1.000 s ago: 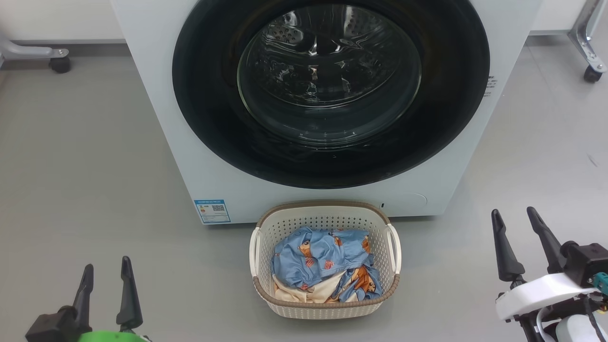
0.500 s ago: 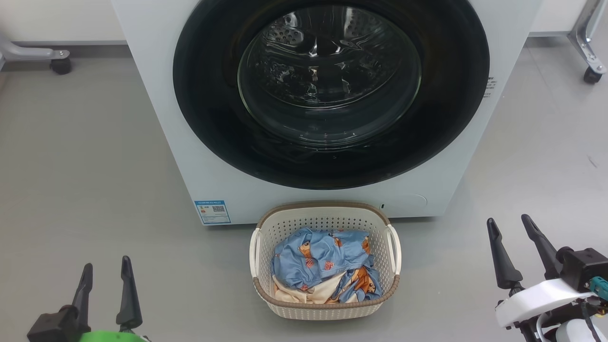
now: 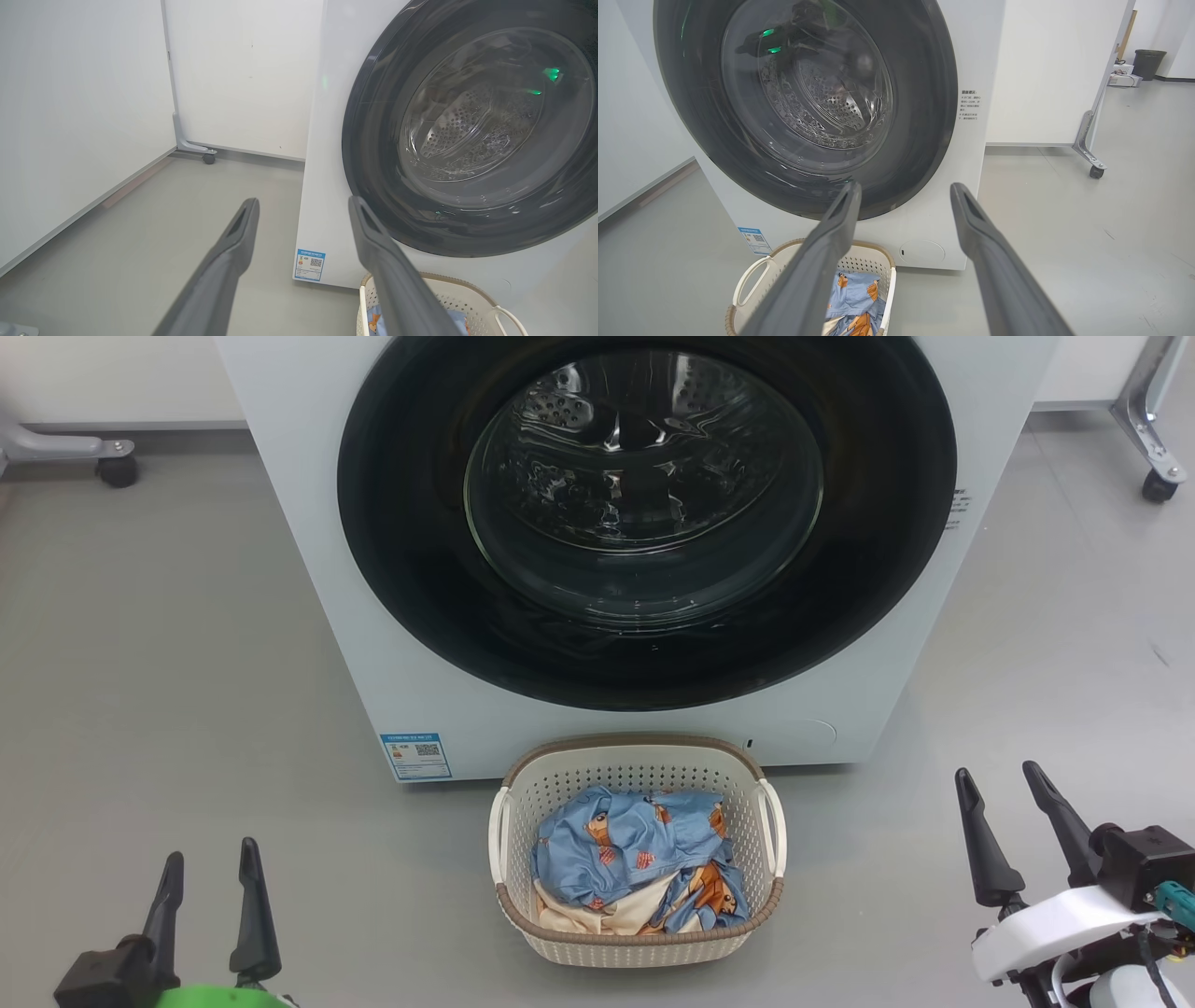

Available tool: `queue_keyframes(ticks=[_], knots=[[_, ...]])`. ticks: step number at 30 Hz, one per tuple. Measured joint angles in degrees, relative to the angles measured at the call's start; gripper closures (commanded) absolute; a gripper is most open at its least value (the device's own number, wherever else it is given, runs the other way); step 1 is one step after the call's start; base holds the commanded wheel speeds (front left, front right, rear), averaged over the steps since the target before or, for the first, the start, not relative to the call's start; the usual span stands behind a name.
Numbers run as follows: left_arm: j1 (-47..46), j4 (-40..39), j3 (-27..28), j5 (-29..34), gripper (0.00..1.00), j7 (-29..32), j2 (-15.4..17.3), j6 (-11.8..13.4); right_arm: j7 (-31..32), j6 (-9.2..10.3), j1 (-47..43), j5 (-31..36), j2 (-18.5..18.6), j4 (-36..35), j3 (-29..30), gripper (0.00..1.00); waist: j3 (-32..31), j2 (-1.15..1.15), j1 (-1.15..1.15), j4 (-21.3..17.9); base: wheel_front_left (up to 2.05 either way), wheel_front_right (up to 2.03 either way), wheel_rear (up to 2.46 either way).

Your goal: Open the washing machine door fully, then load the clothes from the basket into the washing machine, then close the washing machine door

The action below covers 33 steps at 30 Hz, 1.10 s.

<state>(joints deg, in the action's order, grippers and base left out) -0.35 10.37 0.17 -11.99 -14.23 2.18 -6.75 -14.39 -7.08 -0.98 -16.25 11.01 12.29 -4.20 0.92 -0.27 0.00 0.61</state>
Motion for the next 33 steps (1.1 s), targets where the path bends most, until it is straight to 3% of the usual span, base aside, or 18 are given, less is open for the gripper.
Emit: queue_keyframes(ticks=[33], knots=[[0.03, -1.01, -0.37, -0.15, 0.00, 0.00, -0.02, 0.00, 0.00, 0.00, 0.00, 0.08, -0.57, 0.21, -0.23, 0.00, 0.25, 0.00, 0.00, -0.62, 0.16, 0.16, -0.32]])
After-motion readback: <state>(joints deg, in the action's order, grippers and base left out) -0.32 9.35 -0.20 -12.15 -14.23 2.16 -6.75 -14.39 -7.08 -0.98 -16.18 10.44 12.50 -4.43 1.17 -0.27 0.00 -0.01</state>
